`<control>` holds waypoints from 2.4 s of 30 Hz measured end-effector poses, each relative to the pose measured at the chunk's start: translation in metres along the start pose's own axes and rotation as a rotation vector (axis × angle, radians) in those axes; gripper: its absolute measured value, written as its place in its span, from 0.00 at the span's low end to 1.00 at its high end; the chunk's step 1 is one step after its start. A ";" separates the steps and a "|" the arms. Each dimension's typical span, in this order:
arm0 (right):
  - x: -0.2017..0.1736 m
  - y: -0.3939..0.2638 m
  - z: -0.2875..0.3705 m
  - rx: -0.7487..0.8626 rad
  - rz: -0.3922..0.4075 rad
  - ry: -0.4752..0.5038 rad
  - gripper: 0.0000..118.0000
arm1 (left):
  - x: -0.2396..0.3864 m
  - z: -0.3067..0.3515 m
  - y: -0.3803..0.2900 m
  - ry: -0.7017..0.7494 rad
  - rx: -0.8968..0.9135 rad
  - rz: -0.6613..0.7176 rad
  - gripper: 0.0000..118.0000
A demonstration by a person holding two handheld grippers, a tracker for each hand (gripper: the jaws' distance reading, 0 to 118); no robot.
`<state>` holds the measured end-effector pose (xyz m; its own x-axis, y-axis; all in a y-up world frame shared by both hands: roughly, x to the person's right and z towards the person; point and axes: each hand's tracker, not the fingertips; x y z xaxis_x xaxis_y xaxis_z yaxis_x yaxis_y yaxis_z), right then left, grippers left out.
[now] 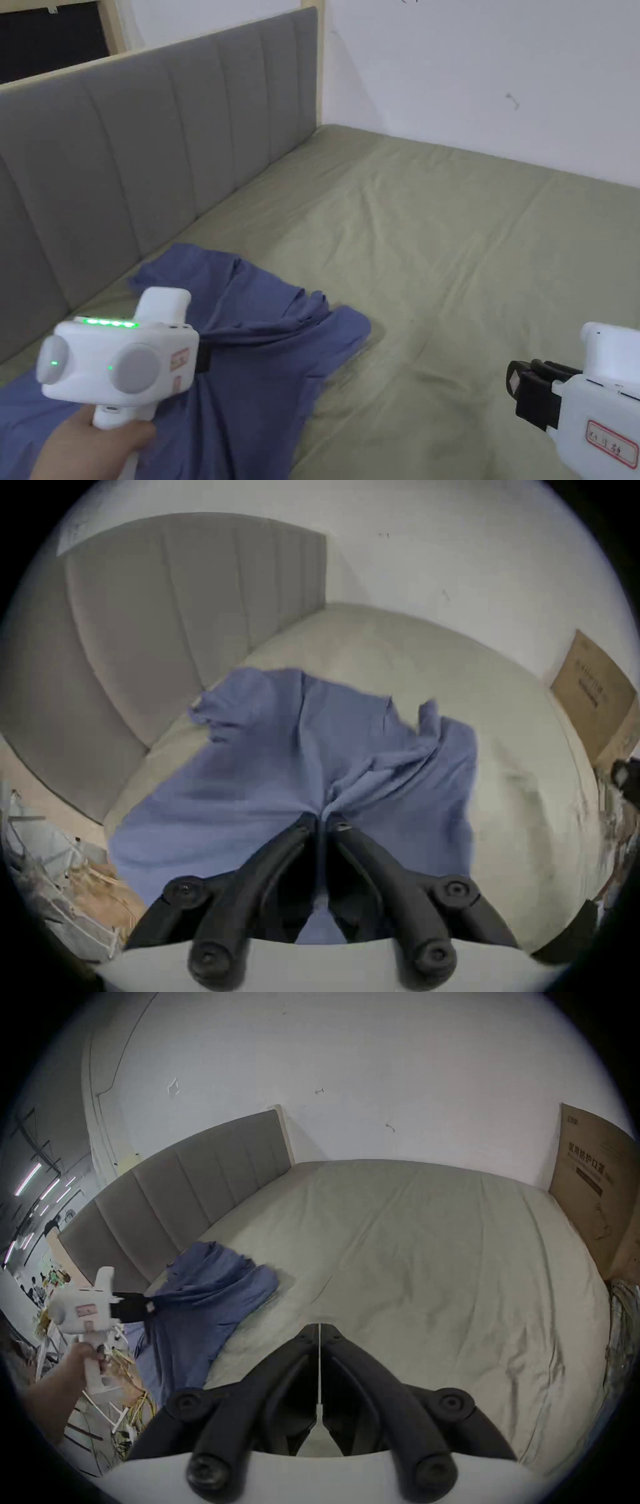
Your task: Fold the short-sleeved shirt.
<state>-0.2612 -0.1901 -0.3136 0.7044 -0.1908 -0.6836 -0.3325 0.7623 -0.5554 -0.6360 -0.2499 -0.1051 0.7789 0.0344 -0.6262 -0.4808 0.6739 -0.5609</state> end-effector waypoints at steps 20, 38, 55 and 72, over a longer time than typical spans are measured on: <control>0.111 0.012 0.190 0.317 -0.183 -0.152 0.02 | 0.219 0.274 0.138 -0.512 0.523 -0.262 0.04; 0.242 -0.068 0.238 0.248 -0.425 -0.374 0.02 | 0.499 0.033 -0.014 -0.668 -0.305 -0.476 0.54; 0.229 -0.070 0.214 0.208 -0.431 -0.318 0.02 | 0.400 0.079 0.011 -0.544 -0.072 -0.503 0.18; 0.228 -0.057 0.194 0.201 -0.410 -0.290 0.02 | 0.302 0.066 0.047 -0.550 -0.024 -0.239 0.00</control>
<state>0.0400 -0.1563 -0.3458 0.9047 -0.3411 -0.2553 0.1128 0.7696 -0.6284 -0.3969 -0.1590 -0.2849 0.9575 0.2652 -0.1131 -0.2709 0.6936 -0.6675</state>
